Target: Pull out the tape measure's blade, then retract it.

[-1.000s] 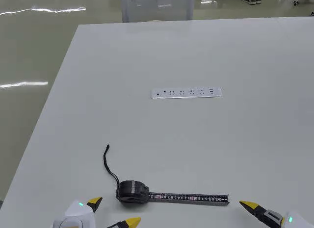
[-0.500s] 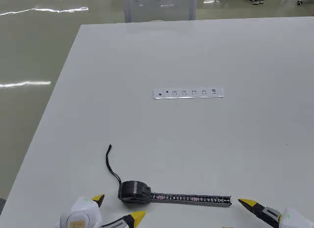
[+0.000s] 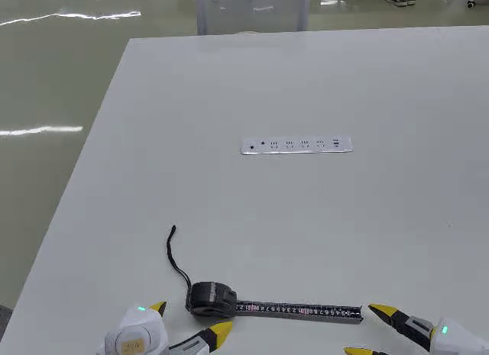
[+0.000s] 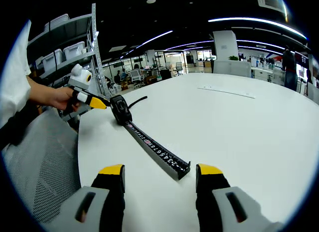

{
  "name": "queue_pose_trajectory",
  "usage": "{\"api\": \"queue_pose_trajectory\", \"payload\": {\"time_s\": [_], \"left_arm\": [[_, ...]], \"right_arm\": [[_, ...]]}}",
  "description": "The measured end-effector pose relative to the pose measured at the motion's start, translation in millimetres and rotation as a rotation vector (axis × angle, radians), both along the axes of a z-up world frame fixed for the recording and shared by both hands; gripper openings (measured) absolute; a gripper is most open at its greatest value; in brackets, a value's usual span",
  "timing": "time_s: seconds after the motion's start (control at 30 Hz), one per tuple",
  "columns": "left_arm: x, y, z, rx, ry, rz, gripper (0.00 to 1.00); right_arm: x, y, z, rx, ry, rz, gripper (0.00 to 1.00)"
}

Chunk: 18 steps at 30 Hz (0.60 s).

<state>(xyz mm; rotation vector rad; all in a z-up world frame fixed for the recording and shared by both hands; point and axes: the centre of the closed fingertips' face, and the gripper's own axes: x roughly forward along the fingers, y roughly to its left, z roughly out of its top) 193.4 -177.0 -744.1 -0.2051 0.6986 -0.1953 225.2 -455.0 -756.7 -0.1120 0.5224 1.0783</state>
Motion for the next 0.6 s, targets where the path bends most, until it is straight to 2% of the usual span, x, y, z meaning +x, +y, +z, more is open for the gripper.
{"api": "queue_pose_trajectory", "payload": {"time_s": [0.23, 0.4, 0.6], "left_arm": [[3.5, -1.0, 2.0, 0.000, -0.016, 0.024, 0.83], [3.8, -5.3, -0.6, -0.001, -0.010, 0.030, 0.83], [6.3, -10.7, 0.2, 0.010, -0.018, 0.038, 0.82]], "right_arm": [[3.6, 3.8, 2.2, 0.002, -0.005, 0.007, 0.57], [6.6, 6.5, 0.0, 0.002, -0.003, 0.014, 0.57], [8.8, 9.7, -1.2, 0.003, -0.002, 0.024, 0.56]]}}
